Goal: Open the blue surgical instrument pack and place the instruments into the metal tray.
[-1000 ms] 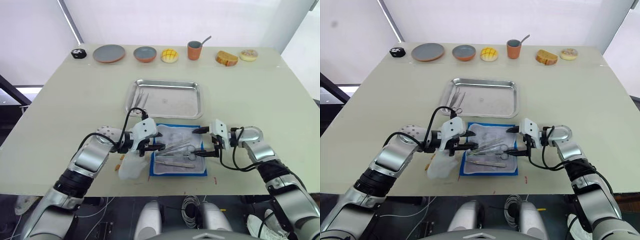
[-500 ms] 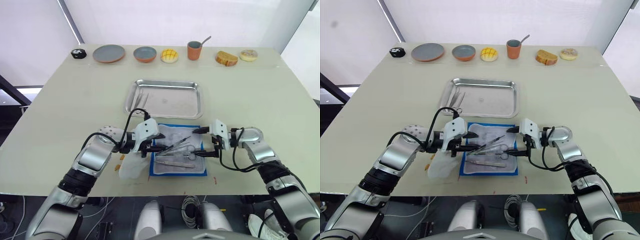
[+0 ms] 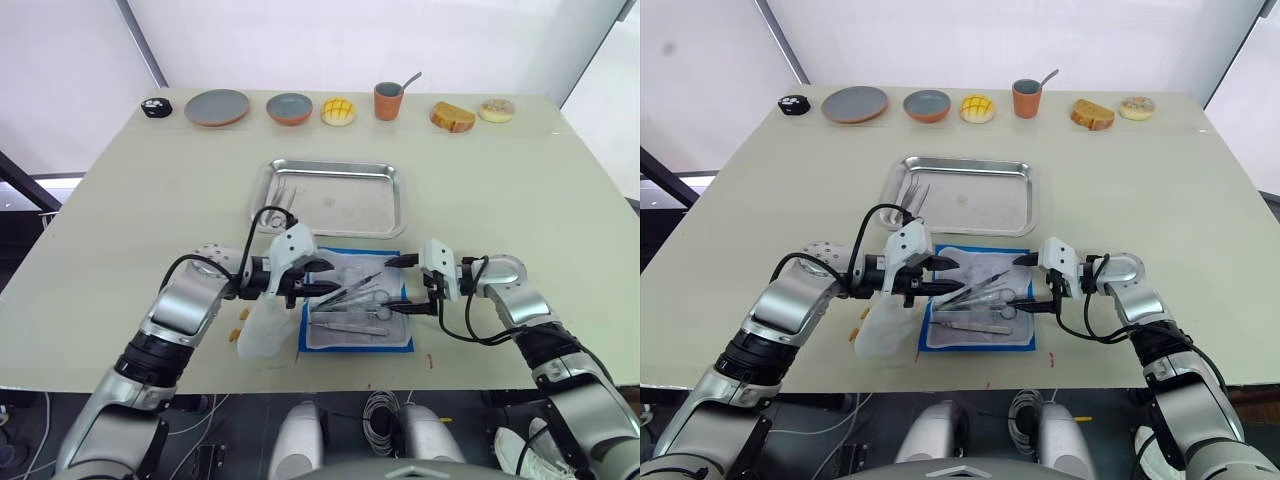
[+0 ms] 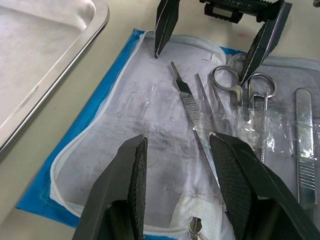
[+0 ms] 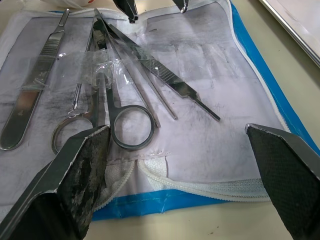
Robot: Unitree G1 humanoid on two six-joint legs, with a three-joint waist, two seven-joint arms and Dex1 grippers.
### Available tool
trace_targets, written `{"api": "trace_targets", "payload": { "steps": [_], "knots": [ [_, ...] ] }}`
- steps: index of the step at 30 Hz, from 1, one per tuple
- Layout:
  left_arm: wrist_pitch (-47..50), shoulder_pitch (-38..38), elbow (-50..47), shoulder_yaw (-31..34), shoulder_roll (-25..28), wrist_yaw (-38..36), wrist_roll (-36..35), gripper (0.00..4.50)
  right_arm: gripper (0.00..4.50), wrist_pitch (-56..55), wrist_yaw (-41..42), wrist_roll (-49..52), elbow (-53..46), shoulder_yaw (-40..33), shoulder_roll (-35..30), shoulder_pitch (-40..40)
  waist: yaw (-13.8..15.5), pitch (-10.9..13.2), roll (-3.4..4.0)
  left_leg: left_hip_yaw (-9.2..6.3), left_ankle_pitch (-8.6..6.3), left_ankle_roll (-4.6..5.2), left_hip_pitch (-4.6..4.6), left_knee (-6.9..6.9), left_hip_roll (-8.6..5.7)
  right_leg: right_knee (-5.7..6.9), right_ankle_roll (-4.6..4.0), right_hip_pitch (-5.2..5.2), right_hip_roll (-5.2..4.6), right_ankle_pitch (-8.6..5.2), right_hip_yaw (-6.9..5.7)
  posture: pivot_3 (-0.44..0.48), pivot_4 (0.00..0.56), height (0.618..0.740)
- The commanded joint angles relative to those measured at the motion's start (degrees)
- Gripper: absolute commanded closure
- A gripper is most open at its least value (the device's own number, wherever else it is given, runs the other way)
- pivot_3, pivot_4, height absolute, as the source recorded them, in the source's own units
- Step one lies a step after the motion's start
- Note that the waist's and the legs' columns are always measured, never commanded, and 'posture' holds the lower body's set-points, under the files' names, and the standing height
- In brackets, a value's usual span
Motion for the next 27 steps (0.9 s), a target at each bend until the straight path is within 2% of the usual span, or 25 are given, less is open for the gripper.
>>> {"api": "trace_targets", "payload": {
  "steps": [1,27],
  "knots": [
    [0.2,-0.2,-2.1,0.1,0.3,-0.1,-0.2,2.39,0.0,2.3,-0.6,-3.6,3.3,2.5,-1.0,2.7,0.0,0.0,0.0,0.0,0.0,0.0,0.0,0.0,0.0,0.0,0.0,0.0,0.0,0.0,0.0,0.0,0.15,0.74],
    [1.3,-0.6,-1.1,-3.0,0.7,-1.6,1.9,2.39,0.0,2.7,-0.8,-3.5,2.5,2.5,-1.1,3.2,0.0,0.0,0.0,-0.01,0.0,0.0,0.0,0.0,0.0,0.0,0.0,0.0,0.01,0.0,0.0,0.0,0.15,0.74]
  ]
}}
